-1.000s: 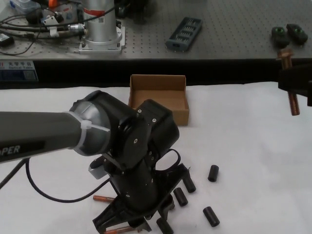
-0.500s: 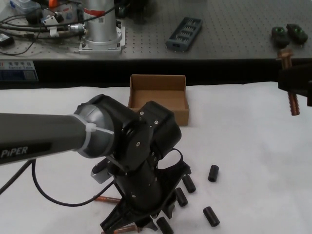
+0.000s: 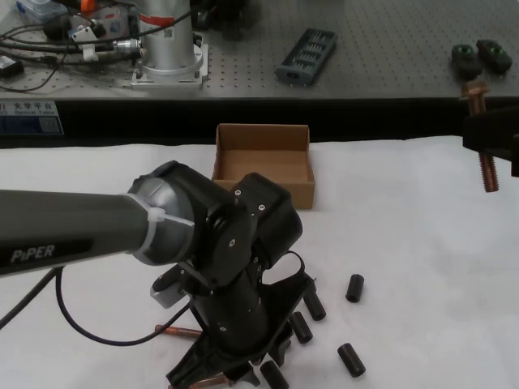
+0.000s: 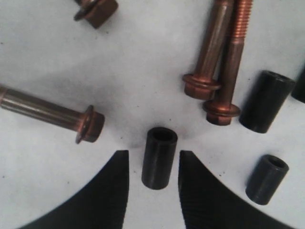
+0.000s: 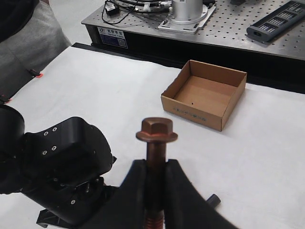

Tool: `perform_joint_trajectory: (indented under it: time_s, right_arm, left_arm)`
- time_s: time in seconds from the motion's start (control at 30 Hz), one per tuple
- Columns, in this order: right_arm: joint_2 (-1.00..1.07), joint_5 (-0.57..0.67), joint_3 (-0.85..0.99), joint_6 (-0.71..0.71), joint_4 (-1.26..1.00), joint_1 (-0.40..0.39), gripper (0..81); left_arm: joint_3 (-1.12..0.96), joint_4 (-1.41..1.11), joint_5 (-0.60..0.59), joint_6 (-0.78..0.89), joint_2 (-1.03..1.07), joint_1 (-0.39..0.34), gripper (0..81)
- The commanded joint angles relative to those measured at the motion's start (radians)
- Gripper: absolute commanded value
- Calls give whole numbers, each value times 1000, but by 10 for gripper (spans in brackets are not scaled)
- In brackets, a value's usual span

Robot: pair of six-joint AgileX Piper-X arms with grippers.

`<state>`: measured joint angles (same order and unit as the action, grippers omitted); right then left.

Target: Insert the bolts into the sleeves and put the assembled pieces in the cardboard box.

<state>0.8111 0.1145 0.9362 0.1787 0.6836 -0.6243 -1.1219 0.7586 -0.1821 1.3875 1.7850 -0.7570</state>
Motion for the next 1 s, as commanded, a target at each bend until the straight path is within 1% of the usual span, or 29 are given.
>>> perform_joint_trajectory:
  time_s: [0.0, 0.2, 0.97]
  right_arm:
    - [-4, 8, 4, -12, -10, 7, 24]
    - [-4, 8, 4, -12, -10, 7, 24]
    - [-4, -31, 4, -12, -10, 7, 24]
  left_arm:
    - [-6, -4, -2, 20, 8, 4, 260]
    - [-6, -57, -63, 20, 36, 4, 260]
    - [-6, -3, -31, 26, 41, 4, 260]
